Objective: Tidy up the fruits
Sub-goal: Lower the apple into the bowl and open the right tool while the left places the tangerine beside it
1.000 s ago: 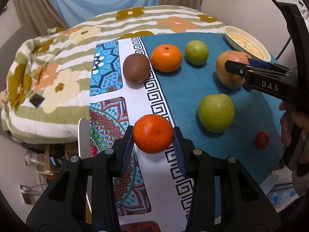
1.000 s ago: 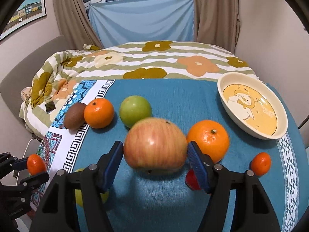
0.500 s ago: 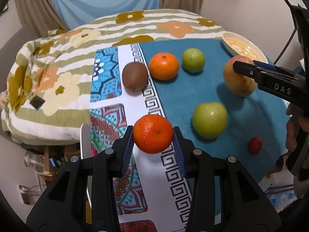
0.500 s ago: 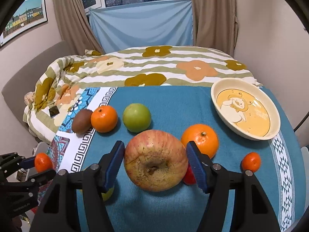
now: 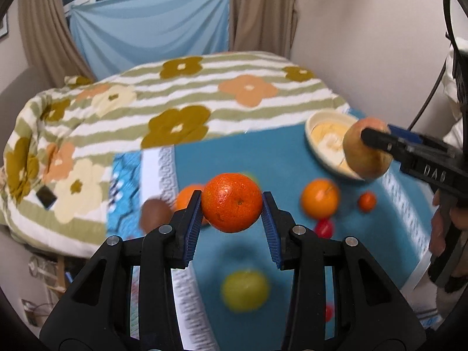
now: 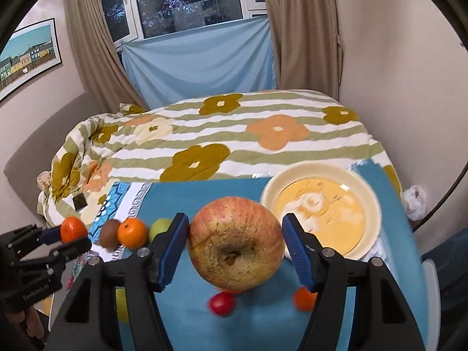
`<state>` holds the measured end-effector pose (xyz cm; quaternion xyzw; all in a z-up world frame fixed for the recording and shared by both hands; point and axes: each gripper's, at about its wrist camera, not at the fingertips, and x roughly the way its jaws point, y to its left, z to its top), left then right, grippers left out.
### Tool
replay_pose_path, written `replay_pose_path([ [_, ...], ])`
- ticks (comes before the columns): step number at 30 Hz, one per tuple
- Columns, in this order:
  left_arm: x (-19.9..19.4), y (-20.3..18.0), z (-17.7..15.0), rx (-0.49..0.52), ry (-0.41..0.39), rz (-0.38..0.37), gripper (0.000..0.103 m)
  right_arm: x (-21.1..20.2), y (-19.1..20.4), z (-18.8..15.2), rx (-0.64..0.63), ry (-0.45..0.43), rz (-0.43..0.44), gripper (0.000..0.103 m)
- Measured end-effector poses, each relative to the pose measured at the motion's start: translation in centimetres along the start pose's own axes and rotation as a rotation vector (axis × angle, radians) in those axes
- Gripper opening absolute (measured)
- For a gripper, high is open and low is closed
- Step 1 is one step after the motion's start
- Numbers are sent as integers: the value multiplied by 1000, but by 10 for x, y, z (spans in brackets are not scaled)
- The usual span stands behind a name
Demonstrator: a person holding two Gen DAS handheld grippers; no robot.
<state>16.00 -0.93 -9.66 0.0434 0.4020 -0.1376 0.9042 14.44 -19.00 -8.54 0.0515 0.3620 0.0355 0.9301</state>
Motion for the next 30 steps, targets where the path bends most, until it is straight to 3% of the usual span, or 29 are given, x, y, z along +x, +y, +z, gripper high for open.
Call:
replay_pose_path([
  [7, 38, -70, 44, -36, -9, -39, 44, 21, -62, 19, -42, 34, 19, 62],
  [14, 74, -115, 61, -69, 22, -28, 44, 58, -112, 26, -70, 84, 37, 62],
  [25, 112, -136, 66, -83, 81, 3, 44, 106, -149, 31, -75, 128, 68, 62],
  [30, 120, -140, 71, -84, 91, 15, 44, 109, -153, 36, -64, 115, 91, 63],
])
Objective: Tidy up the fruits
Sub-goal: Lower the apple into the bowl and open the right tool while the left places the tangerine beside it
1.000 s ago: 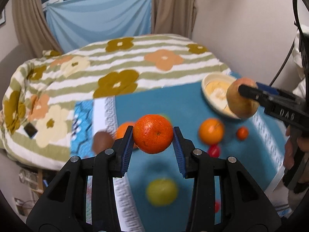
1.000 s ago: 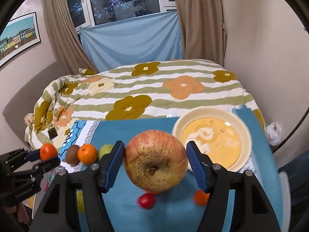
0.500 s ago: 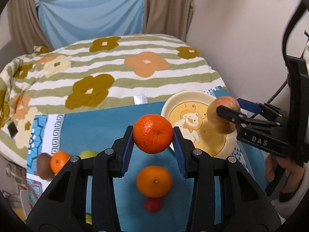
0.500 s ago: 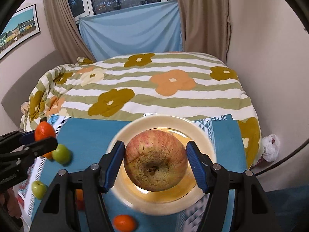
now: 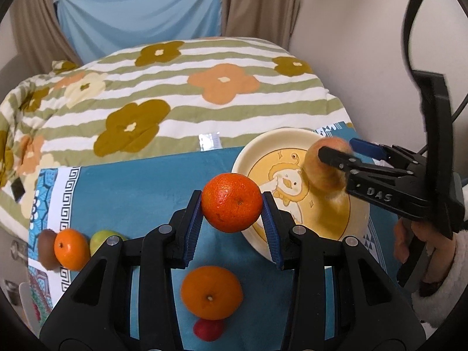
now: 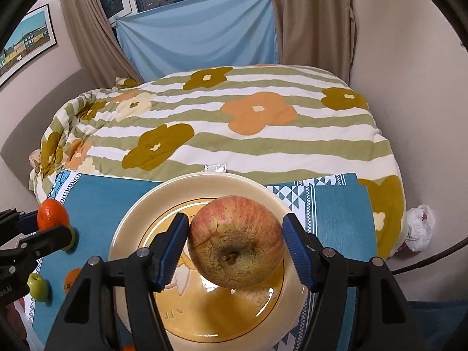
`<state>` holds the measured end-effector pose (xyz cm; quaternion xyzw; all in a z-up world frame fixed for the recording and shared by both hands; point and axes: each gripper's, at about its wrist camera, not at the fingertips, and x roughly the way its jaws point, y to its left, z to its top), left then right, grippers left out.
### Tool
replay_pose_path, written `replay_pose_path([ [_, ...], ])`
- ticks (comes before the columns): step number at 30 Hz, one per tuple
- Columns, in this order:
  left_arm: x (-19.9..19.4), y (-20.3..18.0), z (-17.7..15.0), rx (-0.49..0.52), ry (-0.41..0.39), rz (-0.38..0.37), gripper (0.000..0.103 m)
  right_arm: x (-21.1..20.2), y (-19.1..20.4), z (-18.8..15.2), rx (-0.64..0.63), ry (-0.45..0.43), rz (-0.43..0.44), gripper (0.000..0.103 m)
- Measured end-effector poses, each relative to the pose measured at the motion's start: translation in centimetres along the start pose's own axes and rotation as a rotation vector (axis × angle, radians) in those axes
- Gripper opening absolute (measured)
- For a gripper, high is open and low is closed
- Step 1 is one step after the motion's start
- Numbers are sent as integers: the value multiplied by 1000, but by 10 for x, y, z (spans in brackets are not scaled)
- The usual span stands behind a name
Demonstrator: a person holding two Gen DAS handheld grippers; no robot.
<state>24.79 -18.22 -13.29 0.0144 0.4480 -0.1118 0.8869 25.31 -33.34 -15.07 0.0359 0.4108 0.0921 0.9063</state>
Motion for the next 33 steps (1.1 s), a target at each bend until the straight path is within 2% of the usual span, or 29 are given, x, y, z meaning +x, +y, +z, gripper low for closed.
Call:
replay_pose_path([
  [2, 1, -1, 2, 0, 2, 2, 44, -8, 0, 6, -17, -40, 11, 63],
  [5, 3, -5, 4, 6, 6, 4, 44, -6, 2, 10, -52, 4, -17, 63],
  [11, 14, -14, 9, 29, 26, -5, 44, -17, -11, -1, -47, 20, -25, 64],
  [13, 19, -18, 10, 39, 32, -8, 44, -20, -17, -3, -26, 30, -14, 71],
  [14, 22, -20, 11, 46, 36, -11, 44, -22, -20, -4, -15, 33, -7, 79],
  [15, 26, -23, 12, 57, 42, -14, 44, -24, -23, -5, -2, 32, -3, 83],
  [23, 57, -46, 10, 138, 90, 1, 44, -37, -42, -16, 45, 49, -17, 83],
  [29, 68, -59, 19, 181, 75, 14, 44, -45, -52, -24, 68, 48, -26, 83],
  [30, 68, -59, 20, 185, 72, 10, 47, -45, -55, -26, 72, 50, -26, 83],
  [31, 69, -59, 21, 187, 72, 7, 65, -45, -56, -27, 77, 52, -25, 83],
  [32, 68, -59, 22, 189, 63, 15, 97, -46, -58, -28, 81, 53, -23, 83],
  [33, 65, -59, 22, 191, 44, 26, 103, -47, -59, -29, 86, 53, -22, 83],
])
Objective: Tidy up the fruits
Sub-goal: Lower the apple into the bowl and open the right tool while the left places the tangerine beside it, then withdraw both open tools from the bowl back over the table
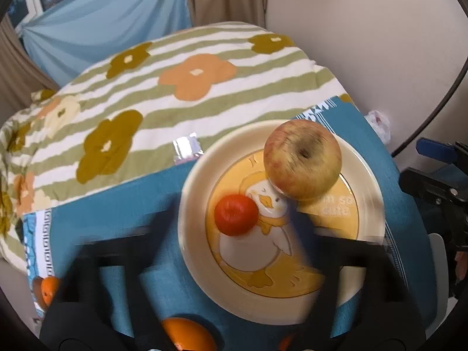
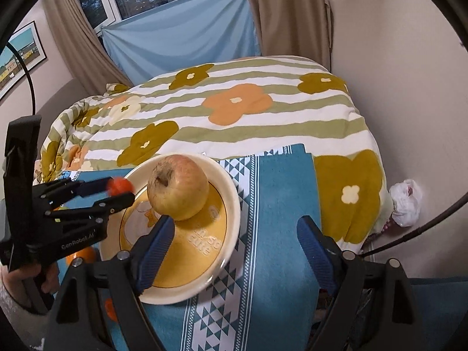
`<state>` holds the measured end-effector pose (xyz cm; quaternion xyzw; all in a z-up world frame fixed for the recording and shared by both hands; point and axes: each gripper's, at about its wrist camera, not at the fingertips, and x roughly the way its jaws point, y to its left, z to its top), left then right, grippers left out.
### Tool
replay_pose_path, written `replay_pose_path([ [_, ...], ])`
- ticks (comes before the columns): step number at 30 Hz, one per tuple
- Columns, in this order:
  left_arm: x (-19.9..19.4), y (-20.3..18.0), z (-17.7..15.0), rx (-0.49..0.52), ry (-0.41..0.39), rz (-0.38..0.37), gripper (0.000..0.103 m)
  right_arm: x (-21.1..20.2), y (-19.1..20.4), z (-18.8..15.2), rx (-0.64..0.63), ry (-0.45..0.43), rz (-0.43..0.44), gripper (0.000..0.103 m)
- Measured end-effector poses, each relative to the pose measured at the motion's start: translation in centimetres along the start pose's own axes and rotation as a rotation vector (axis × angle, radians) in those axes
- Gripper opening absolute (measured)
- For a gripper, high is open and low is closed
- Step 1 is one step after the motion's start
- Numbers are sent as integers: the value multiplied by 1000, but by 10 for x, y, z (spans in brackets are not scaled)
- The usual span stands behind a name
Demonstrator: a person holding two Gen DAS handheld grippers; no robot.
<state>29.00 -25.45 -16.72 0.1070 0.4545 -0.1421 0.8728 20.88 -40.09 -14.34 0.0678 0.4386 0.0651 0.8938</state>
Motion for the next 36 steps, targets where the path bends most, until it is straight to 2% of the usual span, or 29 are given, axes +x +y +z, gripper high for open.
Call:
replay_pose_path([
  [2, -6, 1, 0, 8, -28, 1, 103, -2, -2, -1, 4, -3, 4, 83],
  [13, -34, 10, -3, -20, -32, 1, 103, -19, 5, -3, -13, -30, 2, 83],
  [23, -93, 29, -12, -81, -87, 2, 103, -56, 33, -2, -72, -73, -12, 83],
  [28, -136, 51, -30, -105, -123, 9, 103, -81, 58, -9, -87, -96, -49, 83],
  [36, -200, 102, -76, -124, -168, 31, 103, -106, 106, -33, -83, -76, -110, 83],
])
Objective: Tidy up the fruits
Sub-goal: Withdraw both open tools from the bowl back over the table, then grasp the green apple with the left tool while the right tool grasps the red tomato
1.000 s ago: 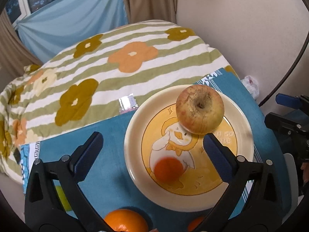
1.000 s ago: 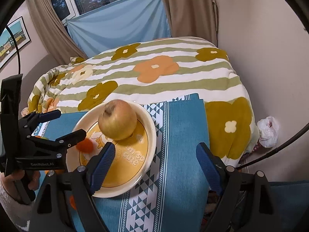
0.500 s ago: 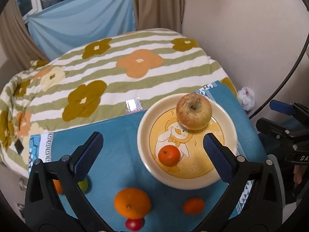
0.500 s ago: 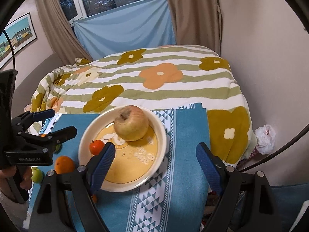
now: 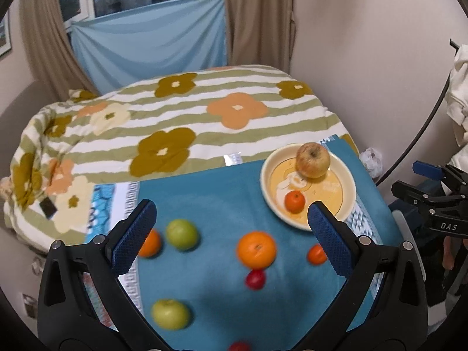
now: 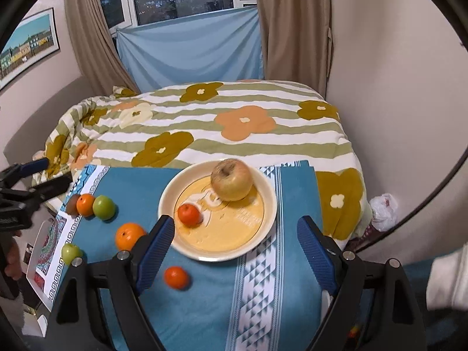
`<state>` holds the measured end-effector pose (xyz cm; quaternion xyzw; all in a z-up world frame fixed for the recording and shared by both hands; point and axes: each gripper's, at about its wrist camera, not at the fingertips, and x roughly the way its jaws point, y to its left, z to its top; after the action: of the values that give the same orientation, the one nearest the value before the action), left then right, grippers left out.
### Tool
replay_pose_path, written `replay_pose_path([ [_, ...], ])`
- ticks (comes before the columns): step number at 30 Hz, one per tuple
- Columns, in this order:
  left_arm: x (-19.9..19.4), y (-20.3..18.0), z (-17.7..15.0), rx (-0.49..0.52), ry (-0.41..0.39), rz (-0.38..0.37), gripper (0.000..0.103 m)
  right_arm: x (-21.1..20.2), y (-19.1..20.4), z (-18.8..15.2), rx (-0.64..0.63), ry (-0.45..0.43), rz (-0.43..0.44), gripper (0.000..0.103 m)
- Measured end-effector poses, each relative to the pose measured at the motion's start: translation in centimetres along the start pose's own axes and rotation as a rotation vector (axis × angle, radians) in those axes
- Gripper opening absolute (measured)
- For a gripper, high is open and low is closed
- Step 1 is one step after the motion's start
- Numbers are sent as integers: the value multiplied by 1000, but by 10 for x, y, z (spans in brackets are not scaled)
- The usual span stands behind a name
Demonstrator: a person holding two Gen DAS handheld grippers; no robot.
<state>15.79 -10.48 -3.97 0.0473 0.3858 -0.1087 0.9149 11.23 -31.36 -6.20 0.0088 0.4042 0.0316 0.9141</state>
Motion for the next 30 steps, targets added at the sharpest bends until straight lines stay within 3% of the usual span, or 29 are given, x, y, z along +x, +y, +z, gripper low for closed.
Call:
replay_pose_path([
  [8, -44, 60, -37, 2, 0, -2, 103, -24, 51, -27, 68, 23, -12, 83],
  [15, -56, 103, -78, 28, 34, -26, 103, -32, 109, -59, 51, 43, -29, 83],
  [22, -38, 126, -110, 99, 100, -88, 103, -19, 151, -88, 80, 103, 0, 83],
  [30, 3, 124, -137, 197, 179, -186, 103, 10, 185, -126, 71, 202, 13, 83],
])
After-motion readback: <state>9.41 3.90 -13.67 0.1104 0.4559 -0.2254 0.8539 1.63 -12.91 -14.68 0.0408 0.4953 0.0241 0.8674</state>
